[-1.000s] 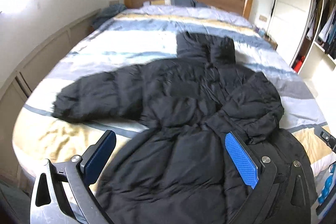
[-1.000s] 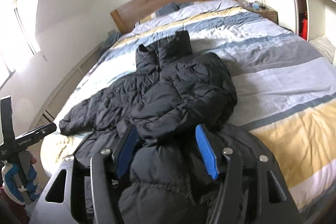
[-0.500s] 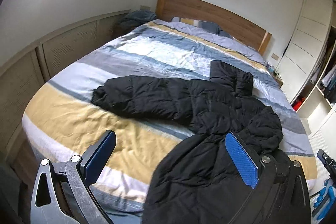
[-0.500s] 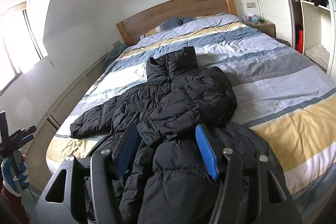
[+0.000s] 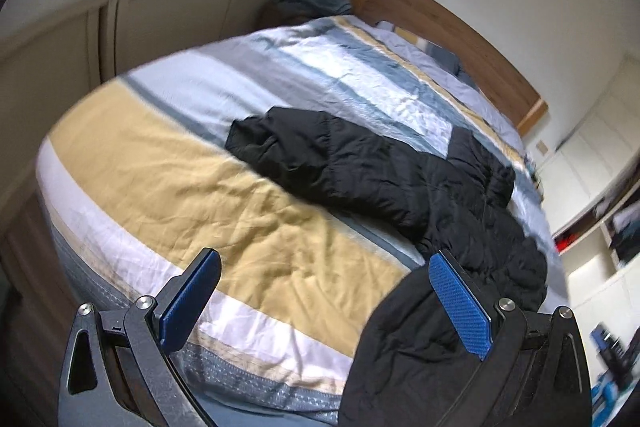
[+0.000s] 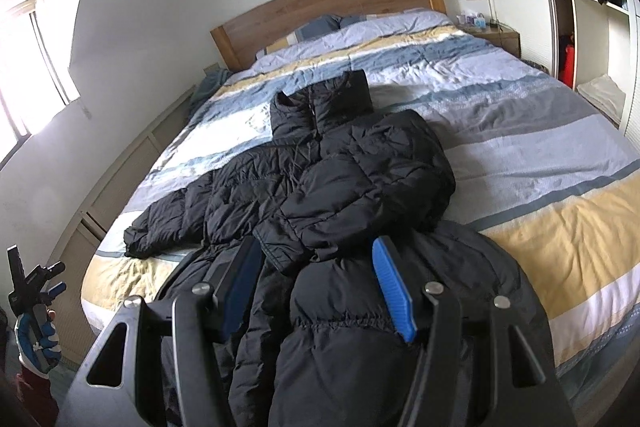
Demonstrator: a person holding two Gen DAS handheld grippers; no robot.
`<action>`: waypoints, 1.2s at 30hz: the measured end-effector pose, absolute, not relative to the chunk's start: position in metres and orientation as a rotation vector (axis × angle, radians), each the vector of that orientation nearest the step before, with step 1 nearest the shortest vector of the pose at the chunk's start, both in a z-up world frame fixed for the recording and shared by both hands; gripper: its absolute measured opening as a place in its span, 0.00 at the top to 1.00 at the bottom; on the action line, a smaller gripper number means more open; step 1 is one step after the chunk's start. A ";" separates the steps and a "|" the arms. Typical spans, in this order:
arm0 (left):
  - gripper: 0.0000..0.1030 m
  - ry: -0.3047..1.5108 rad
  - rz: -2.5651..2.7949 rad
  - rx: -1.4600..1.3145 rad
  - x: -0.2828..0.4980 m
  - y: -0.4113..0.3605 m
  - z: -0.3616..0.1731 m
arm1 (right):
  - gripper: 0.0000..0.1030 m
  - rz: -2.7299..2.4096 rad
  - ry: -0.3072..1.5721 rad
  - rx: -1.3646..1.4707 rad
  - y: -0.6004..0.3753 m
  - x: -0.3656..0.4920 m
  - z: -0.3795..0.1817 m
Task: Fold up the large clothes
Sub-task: 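Move the left tool to the other sleeve and grasp its cuff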
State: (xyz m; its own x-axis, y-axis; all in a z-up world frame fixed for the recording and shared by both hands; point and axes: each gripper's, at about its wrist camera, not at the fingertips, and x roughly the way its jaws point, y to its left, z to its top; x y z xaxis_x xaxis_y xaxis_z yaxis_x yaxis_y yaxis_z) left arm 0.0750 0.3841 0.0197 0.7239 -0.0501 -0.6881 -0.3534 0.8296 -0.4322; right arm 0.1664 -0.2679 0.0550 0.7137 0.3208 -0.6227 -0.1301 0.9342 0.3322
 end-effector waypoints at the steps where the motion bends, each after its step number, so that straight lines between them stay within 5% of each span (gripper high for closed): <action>1: 0.01 0.753 0.172 -0.624 0.078 0.396 0.013 | 0.44 0.246 0.743 0.277 -0.267 0.169 0.053; 10: 0.04 0.754 0.110 -0.853 0.134 0.460 -0.023 | 0.44 0.138 0.778 0.304 -0.271 0.197 0.046; 15: 0.17 0.765 0.043 -0.997 0.177 0.479 -0.058 | 0.44 0.074 0.785 0.296 -0.276 0.202 0.046; 36: 0.24 0.775 0.033 -1.265 0.246 0.501 -0.151 | 0.44 -0.072 0.789 0.283 -0.297 0.193 0.055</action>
